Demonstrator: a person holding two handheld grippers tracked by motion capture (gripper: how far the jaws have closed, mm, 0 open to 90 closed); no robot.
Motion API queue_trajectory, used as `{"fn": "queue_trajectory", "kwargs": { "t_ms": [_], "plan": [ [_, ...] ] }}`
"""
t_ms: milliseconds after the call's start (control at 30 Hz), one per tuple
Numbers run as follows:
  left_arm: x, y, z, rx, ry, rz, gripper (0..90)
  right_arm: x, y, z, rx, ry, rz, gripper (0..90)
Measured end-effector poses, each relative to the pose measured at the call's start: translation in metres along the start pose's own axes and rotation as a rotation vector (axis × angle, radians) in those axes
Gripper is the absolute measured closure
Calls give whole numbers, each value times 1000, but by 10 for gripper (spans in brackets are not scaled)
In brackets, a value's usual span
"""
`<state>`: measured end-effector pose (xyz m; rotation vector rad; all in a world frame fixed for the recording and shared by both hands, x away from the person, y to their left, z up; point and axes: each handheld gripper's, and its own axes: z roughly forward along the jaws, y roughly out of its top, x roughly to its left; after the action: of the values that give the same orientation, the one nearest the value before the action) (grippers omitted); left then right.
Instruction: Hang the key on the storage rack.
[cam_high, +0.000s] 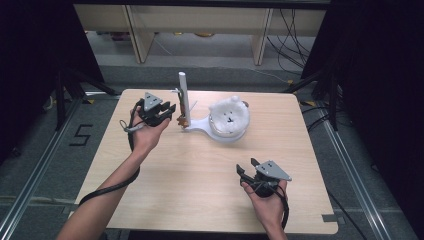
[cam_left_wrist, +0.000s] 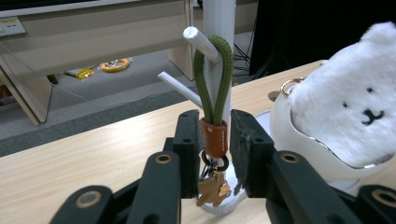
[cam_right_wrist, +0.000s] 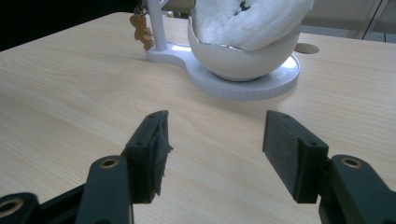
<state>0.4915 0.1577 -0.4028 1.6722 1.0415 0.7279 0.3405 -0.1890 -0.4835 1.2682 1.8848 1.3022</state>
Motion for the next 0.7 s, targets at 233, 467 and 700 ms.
{"fn": "queue_trajectory", "kwargs": {
  "t_ms": [233, 467, 700],
  "plan": [
    [7, -7, -19, 20, -23, -24, 602, -4, 0, 2, -23, 4, -54, 418],
    [10, -18, -39, 21, -46, -45, 511, -1, 0, 1, -10, 2, -10, 418],
    [14, -36, -63, -6, -71, -58, 448, -4, 0, 1, -5, -13, -50, 419]
  ]
}}
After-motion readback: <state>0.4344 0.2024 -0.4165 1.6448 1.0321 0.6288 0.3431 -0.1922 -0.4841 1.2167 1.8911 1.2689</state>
